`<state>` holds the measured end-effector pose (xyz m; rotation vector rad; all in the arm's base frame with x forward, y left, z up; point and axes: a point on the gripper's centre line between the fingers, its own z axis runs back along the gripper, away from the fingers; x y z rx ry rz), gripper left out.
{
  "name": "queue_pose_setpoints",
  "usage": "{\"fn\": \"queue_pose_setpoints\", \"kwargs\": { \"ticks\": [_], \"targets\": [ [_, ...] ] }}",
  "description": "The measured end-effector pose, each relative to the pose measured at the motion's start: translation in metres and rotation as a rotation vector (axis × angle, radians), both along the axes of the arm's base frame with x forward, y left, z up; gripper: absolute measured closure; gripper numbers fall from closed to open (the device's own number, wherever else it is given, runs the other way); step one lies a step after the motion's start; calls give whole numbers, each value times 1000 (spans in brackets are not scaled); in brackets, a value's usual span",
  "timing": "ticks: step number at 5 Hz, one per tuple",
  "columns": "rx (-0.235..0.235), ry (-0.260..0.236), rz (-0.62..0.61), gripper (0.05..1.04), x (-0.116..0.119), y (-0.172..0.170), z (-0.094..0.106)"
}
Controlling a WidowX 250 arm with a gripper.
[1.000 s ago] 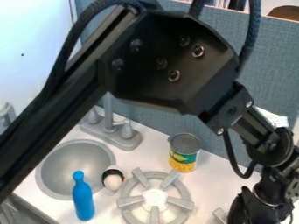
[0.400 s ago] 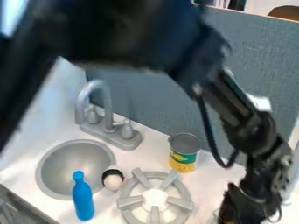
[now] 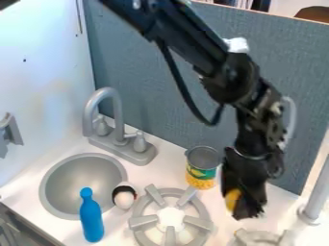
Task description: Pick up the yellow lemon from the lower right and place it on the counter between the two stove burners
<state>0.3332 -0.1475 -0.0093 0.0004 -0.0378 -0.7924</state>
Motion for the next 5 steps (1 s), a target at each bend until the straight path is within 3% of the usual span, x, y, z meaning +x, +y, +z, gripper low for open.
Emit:
{"fn": "queue_pose_setpoints", "kwargs": {
  "ticks": [2, 3, 4, 5],
  "targets": [
    [67, 42, 72, 394, 11, 33, -6],
    [14, 12, 85, 395, 36, 16, -59],
    [10, 4, 80, 395, 28, 19, -75],
    [23, 3, 97, 395, 39, 18, -94]
  ]
}}
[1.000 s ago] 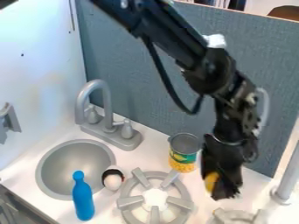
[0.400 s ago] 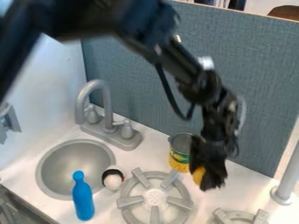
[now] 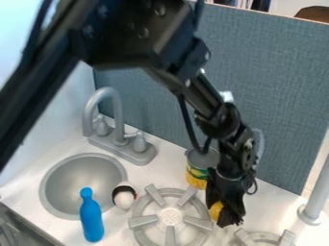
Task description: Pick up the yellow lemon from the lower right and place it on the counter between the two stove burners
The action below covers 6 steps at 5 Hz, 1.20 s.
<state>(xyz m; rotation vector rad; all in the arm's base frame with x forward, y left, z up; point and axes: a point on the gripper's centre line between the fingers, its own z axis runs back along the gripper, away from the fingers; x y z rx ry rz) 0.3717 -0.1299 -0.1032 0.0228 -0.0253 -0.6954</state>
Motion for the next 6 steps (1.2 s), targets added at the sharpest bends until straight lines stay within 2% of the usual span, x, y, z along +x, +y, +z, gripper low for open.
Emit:
{"fn": "queue_pose_setpoints", "kwargs": {
  "ticks": [1, 2, 3, 4, 5, 6],
  "targets": [
    [9, 5, -3, 395, -3, 2, -1],
    [3, 4, 4, 345, -2, 0, 0],
    [8, 21, 24, 95, -2, 0, 3],
    [-18, 4, 47, 77, -5, -1, 9],
    [-213, -59, 18, 83, -4, 5, 31],
    [-203, -72, 89, 83, -2, 41, 38]
  ]
}}
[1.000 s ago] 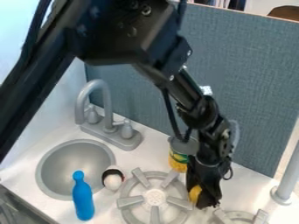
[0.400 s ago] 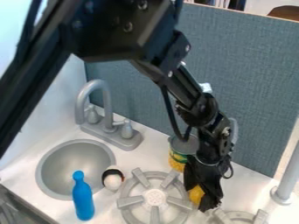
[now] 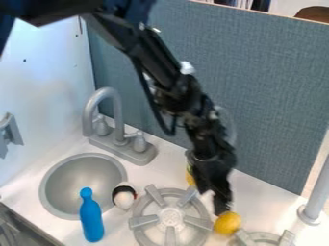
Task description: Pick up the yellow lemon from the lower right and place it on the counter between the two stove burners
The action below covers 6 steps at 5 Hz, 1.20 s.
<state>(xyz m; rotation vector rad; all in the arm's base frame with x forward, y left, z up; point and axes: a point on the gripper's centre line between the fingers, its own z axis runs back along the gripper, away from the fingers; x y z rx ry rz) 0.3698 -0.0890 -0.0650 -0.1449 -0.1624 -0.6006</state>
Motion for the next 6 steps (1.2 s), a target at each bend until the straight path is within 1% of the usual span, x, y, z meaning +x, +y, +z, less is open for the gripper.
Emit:
{"fn": "queue_pose_setpoints", "kwargs": {
  "ticks": [1, 2, 3, 4, 6],
  "targets": [
    [124, 69, 101, 83, -22, 14, 16],
    [245, 117, 152, 83, -32, 37, 25],
    [317, 176, 250, 83, -46, 83, 37],
    [371, 197, 315, 83, -51, 99, 45],
    [374, 202, 425, 83, -49, 105, 47]
  ]
}}
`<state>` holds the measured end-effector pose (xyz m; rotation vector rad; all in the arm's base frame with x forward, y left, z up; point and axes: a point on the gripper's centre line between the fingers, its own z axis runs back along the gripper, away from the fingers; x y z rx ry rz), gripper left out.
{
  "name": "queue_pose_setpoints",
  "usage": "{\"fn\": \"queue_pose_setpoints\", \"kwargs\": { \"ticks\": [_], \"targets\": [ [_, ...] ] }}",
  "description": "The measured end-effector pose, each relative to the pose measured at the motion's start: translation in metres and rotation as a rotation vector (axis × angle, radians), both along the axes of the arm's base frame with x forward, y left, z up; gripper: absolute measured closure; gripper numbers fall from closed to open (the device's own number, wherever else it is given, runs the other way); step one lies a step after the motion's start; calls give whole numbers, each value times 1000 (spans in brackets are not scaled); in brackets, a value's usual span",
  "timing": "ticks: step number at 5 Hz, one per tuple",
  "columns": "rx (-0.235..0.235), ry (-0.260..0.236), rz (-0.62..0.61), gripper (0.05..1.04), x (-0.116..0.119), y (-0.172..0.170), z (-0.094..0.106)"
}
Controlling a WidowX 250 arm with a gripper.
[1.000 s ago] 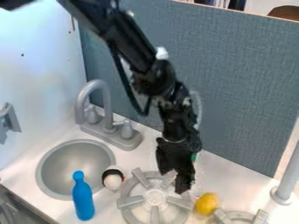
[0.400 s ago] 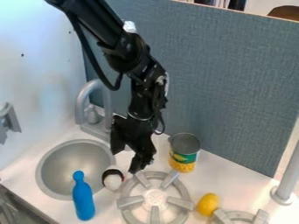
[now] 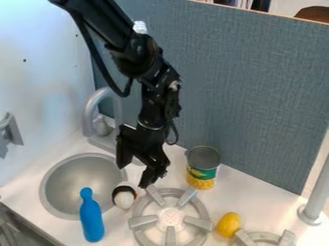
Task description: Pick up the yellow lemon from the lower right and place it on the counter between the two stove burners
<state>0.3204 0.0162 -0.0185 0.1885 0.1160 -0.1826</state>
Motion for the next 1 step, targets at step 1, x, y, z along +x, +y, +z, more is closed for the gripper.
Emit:
{"fn": "queue_pose_setpoints", "kwargs": {
  "ticks": [1],
  "targets": [
    [8, 33, 68, 83, -4, 8, -12]
  ]
}}
